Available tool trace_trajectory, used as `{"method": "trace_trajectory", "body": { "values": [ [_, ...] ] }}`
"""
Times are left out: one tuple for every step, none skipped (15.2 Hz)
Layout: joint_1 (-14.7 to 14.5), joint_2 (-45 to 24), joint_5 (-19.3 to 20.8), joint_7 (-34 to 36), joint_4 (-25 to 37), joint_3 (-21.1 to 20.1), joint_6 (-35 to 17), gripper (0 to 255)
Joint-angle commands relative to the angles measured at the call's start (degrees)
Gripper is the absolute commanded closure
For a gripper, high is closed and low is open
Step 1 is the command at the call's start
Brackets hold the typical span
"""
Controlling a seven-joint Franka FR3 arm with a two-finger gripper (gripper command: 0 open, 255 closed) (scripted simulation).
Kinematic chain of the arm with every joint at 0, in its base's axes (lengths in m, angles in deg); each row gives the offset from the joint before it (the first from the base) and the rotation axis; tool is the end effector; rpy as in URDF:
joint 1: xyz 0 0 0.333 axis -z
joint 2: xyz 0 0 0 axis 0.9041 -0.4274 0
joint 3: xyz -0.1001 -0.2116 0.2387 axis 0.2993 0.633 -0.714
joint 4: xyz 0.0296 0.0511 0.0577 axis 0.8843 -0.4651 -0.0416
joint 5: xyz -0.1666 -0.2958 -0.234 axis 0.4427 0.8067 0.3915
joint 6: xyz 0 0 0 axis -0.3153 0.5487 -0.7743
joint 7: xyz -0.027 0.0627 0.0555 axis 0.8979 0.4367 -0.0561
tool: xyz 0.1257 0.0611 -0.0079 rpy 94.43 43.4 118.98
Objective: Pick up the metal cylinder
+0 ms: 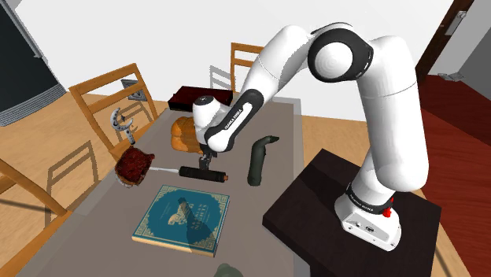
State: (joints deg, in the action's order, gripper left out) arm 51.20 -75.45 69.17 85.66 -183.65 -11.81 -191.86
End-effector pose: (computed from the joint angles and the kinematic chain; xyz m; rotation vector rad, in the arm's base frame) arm 0.5867 0.2365 0.1559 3.0623 0.6894 0.0882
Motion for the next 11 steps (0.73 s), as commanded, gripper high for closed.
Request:
{"method": "trace_trajectory", "body": {
  "values": [
    [-1.3, -4.5, 1.3, 0.4, 4.7, 0.7, -0.2, 0],
    [-2.0, -6.7, 1.8, 0.5, 7.0, 1.0, -0.3, 0],
    [-2.6, -8.9, 2.3, 0.6, 9.4, 1.3, -0.3, 0],
    [-2.8, -9.7, 2.5, 0.7, 10.2, 1.4, -0.3, 0],
    [-2.9, -10.3, 2.6, 0.7, 10.4, 1.5, -0.8, 0],
    [-3.0, -11.0, 2.7, 0.8, 10.6, 1.6, -1.2, 0],
    [-3.1, -11.6, 2.8, 0.9, 10.9, 1.8, -1.6, 0],
    [-3.2, -12.3, 2.9, 1.0, 11.1, 1.9, -2.0, 0],
    [-3.3, -13.0, 3.0, 1.1, 11.4, 2.0, -2.4, 0],
    [-3.4, -13.6, 3.0, 1.1, 11.6, 2.1, -2.9, 0],
    [-3.5, -14.7, 3.2, 1.2, 12.1, 2.3, -3.5, 0]
  ]
}}
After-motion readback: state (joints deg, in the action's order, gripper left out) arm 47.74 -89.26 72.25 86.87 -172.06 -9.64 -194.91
